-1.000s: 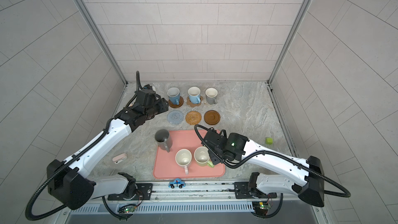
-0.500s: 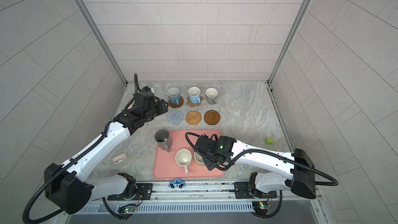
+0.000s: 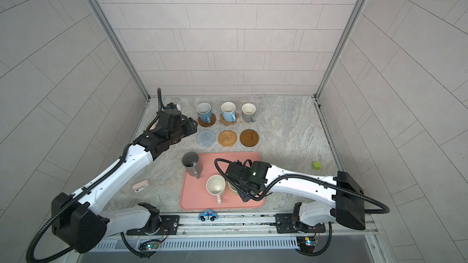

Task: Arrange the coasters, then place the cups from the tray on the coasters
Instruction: 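Lower the right gripper onto the cream green-handled mug rim and close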

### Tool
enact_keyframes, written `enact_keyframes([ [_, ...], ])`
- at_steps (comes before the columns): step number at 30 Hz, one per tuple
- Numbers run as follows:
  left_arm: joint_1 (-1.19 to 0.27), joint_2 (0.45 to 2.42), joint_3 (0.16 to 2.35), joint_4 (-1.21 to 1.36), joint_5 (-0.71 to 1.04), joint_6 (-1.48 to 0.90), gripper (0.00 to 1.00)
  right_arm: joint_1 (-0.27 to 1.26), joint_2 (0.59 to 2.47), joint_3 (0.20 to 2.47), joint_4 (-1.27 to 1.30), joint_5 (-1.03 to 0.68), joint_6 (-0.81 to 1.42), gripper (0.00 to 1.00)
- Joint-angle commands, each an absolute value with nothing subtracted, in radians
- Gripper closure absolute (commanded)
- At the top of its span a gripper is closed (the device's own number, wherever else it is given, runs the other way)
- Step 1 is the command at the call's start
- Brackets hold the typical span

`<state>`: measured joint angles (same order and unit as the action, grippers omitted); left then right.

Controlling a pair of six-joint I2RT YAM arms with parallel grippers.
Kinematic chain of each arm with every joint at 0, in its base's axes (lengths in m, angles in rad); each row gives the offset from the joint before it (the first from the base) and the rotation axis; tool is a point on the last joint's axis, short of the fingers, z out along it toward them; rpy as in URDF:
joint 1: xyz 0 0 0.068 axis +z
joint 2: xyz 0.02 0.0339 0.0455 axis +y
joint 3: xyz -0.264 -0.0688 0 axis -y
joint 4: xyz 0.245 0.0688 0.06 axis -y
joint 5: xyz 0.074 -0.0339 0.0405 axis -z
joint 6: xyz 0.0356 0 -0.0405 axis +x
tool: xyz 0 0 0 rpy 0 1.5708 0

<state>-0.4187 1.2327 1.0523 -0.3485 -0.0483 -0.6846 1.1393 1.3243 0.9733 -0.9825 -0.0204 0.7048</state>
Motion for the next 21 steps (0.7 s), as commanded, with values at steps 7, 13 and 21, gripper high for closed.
enact_keyframes([
  [7,-0.414,1.224,1.046,-0.336,-0.057,-0.699,0.47,1.149,1.356,0.967,-0.966,0.044,0.73,0.7],
  [13,-0.413,1.217,1.041,-0.336,-0.057,-0.701,0.47,1.15,1.369,0.971,-0.971,0.079,0.748,0.76],
  [21,-0.414,1.186,1.02,-0.345,-0.074,-0.703,0.47,1.151,1.367,0.982,-0.977,0.116,0.757,0.81],
])
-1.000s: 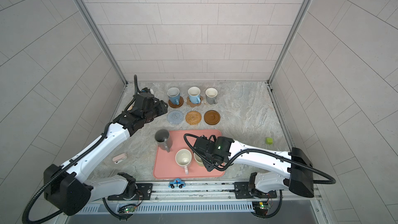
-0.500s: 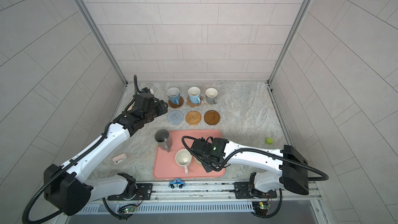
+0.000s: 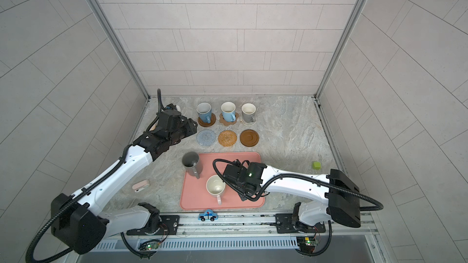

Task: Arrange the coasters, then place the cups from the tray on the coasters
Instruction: 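Lower the right gripper onto the cream green-handled mug rim and close, then lift the cream green-handled mug with the right gripper toward the far wooden coaster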

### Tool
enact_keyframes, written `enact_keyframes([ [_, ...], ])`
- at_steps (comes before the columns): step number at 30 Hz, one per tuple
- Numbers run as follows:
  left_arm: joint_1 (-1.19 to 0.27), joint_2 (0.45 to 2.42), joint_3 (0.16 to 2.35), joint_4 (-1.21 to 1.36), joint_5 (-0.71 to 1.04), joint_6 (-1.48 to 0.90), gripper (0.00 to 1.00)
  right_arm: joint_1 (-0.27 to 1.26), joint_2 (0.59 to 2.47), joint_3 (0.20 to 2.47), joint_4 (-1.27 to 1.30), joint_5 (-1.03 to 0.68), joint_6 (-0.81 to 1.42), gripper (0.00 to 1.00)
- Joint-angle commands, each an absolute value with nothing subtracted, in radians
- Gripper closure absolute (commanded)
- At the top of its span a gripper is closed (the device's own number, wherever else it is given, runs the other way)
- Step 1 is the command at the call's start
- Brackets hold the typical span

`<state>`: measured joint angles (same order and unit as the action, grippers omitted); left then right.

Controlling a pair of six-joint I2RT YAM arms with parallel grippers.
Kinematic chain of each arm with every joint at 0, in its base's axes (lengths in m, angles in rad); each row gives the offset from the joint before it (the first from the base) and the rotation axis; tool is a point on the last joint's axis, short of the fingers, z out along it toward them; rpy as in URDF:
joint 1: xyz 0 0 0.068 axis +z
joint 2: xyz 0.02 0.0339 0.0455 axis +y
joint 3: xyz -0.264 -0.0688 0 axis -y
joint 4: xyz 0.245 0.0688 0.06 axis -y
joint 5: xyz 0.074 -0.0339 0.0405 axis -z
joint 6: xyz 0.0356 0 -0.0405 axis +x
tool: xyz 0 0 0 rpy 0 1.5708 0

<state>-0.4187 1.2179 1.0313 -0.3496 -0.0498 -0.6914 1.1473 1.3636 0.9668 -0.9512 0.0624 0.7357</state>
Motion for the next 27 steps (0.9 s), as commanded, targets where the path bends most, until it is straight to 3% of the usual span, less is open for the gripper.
enact_keyframes([
  [1,-0.414,1.183,1.02,-0.347,-0.074,-0.702,0.47,1.15,1.366,0.983,-0.978,0.12,0.758,0.82],
  [27,-0.414,1.153,1.001,-0.36,-0.079,-0.712,0.46,1.15,1.307,1.009,-0.973,0.199,0.767,0.89],
])
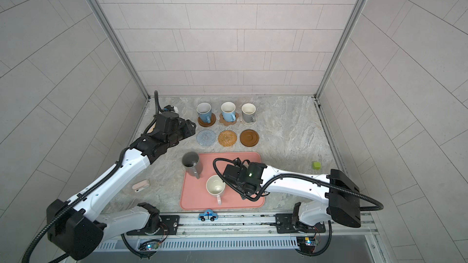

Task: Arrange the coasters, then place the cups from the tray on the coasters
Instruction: 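Lift the cream green-handled mug with the right gripper toward the far wooden coaster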

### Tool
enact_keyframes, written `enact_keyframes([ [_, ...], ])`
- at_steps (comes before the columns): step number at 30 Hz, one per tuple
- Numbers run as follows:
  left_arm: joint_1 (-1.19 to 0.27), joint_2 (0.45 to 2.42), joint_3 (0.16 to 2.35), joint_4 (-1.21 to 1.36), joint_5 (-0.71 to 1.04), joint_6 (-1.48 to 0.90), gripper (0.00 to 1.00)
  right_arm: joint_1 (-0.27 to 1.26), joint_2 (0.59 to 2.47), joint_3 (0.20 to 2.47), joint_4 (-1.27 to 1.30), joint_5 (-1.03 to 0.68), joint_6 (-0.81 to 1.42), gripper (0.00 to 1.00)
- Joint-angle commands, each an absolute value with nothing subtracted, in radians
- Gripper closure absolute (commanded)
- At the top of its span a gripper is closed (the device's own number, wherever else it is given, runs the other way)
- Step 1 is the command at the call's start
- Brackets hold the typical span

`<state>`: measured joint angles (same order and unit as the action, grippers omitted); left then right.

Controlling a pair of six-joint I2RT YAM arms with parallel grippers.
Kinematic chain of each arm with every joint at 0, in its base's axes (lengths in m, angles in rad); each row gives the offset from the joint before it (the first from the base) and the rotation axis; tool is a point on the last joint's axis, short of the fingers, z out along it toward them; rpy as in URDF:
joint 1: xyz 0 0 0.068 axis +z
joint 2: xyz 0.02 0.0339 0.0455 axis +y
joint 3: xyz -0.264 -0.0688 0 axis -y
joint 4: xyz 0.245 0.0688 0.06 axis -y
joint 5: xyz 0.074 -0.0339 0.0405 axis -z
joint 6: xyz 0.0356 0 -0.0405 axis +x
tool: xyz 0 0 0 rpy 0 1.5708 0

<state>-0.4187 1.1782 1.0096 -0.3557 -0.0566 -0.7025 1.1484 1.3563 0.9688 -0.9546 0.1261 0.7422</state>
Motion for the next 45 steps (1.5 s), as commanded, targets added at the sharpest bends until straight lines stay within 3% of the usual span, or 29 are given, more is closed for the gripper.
enact_keyframes([
  [1,-0.413,1.15,0.999,-0.36,-0.081,-0.712,0.46,1.151,1.302,1.008,-0.975,0.206,0.771,0.89],
  [29,-0.414,1.118,0.996,-0.38,-0.095,-0.709,0.46,1.112,1.327,1.077,-0.949,0.281,0.667,0.92],
  [45,-0.414,1.094,0.985,-0.391,-0.117,-0.708,0.46,0.844,1.349,1.157,-0.876,0.198,0.377,0.92],
])
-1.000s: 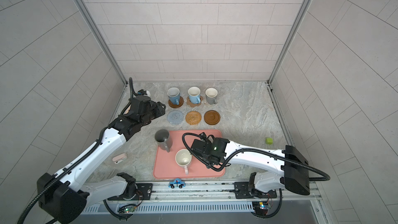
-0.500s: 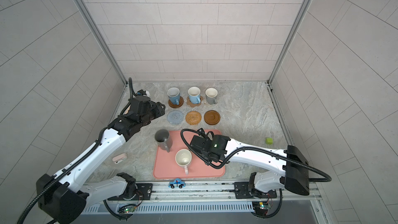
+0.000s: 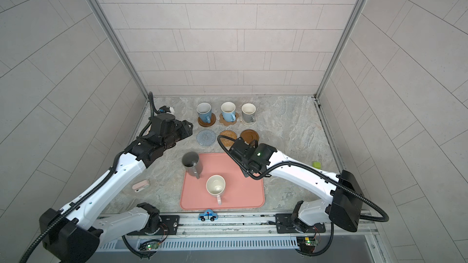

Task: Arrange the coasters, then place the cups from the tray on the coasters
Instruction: 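Lift the cream green-handled mug with the right gripper toward the far wooden coaster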

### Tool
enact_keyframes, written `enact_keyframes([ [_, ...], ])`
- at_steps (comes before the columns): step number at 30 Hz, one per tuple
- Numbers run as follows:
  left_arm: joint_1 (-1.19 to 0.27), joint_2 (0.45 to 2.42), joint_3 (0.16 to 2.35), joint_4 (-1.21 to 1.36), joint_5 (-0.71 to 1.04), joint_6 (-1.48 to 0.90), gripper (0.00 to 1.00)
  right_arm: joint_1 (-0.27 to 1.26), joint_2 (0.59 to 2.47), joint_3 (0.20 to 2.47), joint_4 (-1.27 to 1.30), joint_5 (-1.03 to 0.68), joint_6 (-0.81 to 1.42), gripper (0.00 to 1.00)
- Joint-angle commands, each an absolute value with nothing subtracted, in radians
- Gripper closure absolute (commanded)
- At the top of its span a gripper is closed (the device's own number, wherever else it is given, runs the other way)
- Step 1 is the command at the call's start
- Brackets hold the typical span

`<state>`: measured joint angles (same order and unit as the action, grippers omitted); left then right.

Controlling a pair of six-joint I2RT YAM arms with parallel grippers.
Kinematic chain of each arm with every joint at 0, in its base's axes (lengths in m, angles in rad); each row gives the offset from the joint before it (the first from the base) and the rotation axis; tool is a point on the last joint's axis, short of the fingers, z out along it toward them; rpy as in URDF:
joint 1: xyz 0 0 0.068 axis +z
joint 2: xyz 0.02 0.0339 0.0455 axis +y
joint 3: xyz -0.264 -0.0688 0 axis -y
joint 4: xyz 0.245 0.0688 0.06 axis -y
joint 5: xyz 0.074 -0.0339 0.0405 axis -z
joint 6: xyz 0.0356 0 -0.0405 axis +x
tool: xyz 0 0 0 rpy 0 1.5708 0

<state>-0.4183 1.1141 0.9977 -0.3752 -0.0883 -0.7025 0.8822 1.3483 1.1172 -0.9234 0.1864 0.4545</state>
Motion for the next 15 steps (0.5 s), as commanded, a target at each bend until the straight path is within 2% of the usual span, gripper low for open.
enact_keyframes([
  [1,-0.413,1.092,0.984,-0.391,-0.118,-0.707,0.46,0.821,1.353,1.165,-0.874,0.185,0.356,0.92],
  [15,-0.414,1.073,0.974,-0.4,-0.127,-0.708,0.46,0.597,1.457,1.261,-0.811,0.061,0.164,0.92],
])
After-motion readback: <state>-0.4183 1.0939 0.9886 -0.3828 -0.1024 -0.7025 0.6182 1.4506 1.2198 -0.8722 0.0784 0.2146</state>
